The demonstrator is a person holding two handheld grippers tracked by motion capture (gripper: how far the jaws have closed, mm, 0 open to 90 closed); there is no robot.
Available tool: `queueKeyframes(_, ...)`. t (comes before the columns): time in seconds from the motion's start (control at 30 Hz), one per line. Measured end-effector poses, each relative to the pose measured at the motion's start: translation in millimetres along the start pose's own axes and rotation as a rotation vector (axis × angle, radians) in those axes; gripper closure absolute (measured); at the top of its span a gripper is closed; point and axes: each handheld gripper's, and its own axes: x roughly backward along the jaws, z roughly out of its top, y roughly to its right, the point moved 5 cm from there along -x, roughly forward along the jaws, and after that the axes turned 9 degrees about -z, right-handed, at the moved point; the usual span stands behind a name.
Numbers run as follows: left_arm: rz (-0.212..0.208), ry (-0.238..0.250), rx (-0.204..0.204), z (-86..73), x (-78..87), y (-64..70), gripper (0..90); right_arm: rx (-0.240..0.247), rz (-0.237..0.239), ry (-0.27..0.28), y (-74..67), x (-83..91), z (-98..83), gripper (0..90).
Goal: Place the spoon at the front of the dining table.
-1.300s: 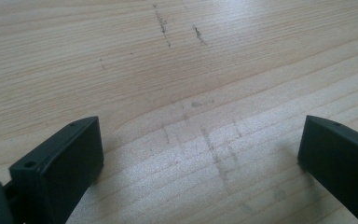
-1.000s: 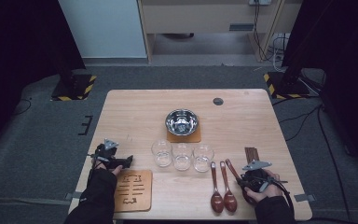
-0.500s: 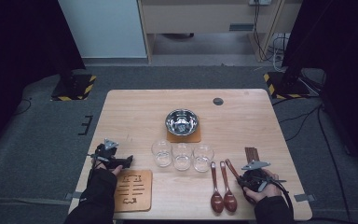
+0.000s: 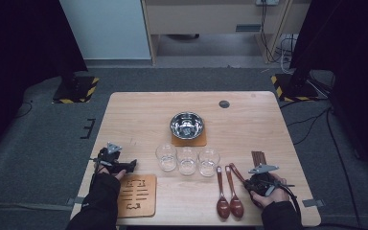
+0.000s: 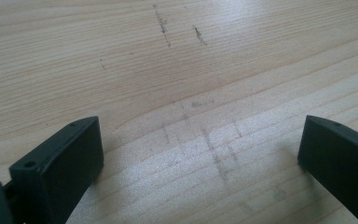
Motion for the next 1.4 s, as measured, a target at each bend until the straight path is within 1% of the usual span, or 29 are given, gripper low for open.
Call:
queueKeyframes(0.07,0.000,0.000,0.000,0.0,0.0,0.0,0.0,-0.009,0.007,0.005,-0.1,0.5,0.8,82.2)
queueKeyframes(0.33,-0.006,0.001,-0.002,-0.1,0.3,-0.3,0.0,-0.014,0.021,0.028,2.4,3.4,3.7,82.2)
queueKeyframes(0.67,-0.011,0.000,-0.006,-0.5,1.3,-1.0,0.1,-0.030,0.017,0.064,6.1,6.1,7.9,82.2)
queueKeyframes(0.77,-0.014,-0.007,-0.008,-0.4,3.3,-2.2,2.7,-0.035,0.021,0.065,6.9,7.3,8.7,82.2)
queueKeyframes(0.83,-0.012,-0.025,-0.003,-0.5,5.8,-2.2,4.9,-0.035,0.019,0.069,7.6,7.7,9.2,82.2)
queueKeyframes(0.87,-0.011,-0.039,0.002,-0.1,7.4,-2.5,6.1,-0.036,0.017,0.070,7.9,8.1,9.5,82.2)
queueKeyframes(0.93,-0.007,-0.048,0.016,0.5,9.1,-3.1,9.4,-0.037,0.017,0.074,8.7,8.8,10.2,82.2)
queueKeyframes(1.03,-0.012,-0.044,0.032,0.6,11.2,-3.8,12.7,-0.041,0.017,0.078,9.4,9.9,11.0,82.2)
queueKeyframes(1.1,-0.019,-0.050,0.041,1.4,12.1,-3.3,13.9,-0.037,0.015,0.081,10.2,10.1,11.3,82.2)
queueKeyframes(1.17,-0.024,-0.056,0.038,2.9,13.0,-2.3,14.2,-0.040,0.012,0.082,10.8,10.4,11.5,82.2)
queueKeyframes(1.23,-0.035,-0.049,0.038,5.0,13.7,-0.2,15.4,-0.041,0.011,0.088,11.6,11.1,12.0,82.2)
queueKeyframes(1.3,-0.057,-0.042,0.032,7.2,14.3,2.4,18.1,-0.043,0.009,0.096,12.3,11.9,12.9,82.2)
queueKeyframes(1.37,-0.052,-0.042,0.027,8.7,14.6,4.3,19.1,-0.051,0.010,0.098,12.4,12.6,13.3,82.2)
queueKeyframes(1.4,-0.052,-0.044,0.022,9.4,14.8,5.2,19.1,-0.047,0.009,0.101,13.0,12.7,13.5,82.2)
